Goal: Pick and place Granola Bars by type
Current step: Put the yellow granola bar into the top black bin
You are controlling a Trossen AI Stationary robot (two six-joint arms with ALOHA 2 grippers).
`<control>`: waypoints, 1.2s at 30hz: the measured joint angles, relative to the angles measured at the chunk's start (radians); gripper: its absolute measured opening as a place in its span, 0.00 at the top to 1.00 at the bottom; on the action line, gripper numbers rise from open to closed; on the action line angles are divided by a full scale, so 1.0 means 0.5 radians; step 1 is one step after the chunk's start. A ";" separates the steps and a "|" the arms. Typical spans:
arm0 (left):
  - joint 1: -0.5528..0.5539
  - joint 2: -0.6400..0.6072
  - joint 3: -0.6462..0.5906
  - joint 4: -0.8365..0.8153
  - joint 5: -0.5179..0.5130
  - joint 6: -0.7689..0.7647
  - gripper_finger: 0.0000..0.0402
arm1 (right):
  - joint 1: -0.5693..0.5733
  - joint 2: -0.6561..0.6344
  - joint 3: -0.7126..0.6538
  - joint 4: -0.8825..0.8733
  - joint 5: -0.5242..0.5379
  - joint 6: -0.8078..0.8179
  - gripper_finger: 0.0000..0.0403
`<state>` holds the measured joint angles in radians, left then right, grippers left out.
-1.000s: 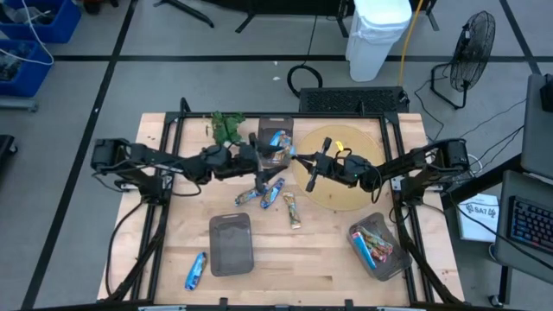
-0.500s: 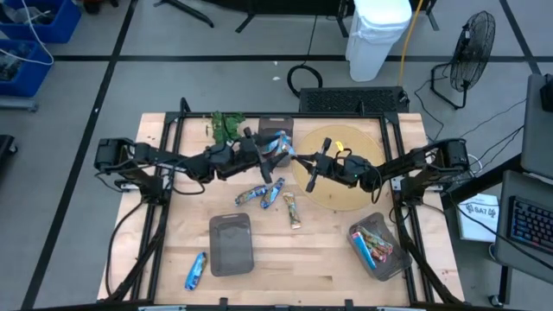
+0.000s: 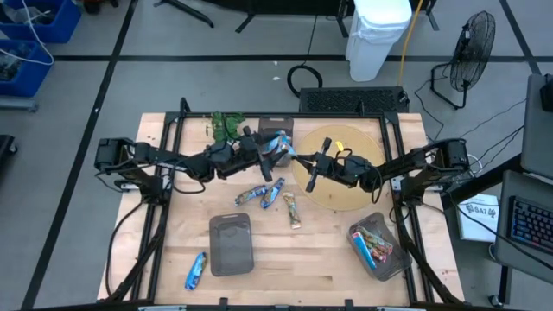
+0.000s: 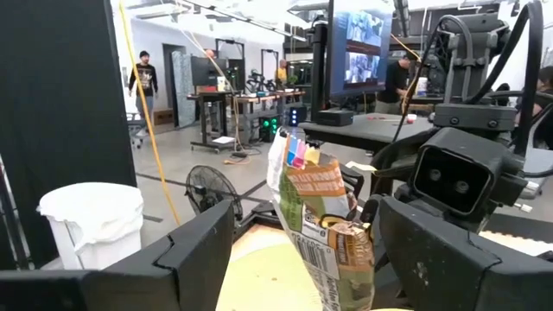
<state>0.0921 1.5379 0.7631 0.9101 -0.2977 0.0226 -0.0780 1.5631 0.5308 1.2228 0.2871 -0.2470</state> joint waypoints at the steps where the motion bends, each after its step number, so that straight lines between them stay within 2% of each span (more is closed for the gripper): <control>1: 0.000 0.000 0.000 0.002 0.000 0.006 0.31 | 0.000 0.000 0.000 0.000 0.000 0.000 1.00; 6: 0.004 0.000 0.000 0.005 0.001 0.020 0.47 | 0.000 0.000 0.000 0.000 0.000 0.000 1.00; 16: 0.062 0.000 0.000 -0.014 0.073 0.049 0.95 | 0.000 0.000 0.001 0.000 -0.001 0.000 1.00; 29: 0.086 -0.002 0.000 -0.050 0.124 0.060 0.99 | 0.002 0.000 0.001 -0.002 -0.009 0.000 0.99; 32: 0.086 -0.002 0.000 -0.051 0.125 0.061 0.99 | 0.002 0.000 0.001 0.000 -0.075 0.005 0.94; 36: 0.086 -0.002 -0.001 -0.051 0.130 0.088 0.99 | 0.003 0.000 0.001 -0.003 -0.119 0.051 0.82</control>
<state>0.1352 1.5368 0.7628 0.8845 -0.2329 0.0663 -0.0766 1.5631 0.5312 1.2215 0.2276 -0.2217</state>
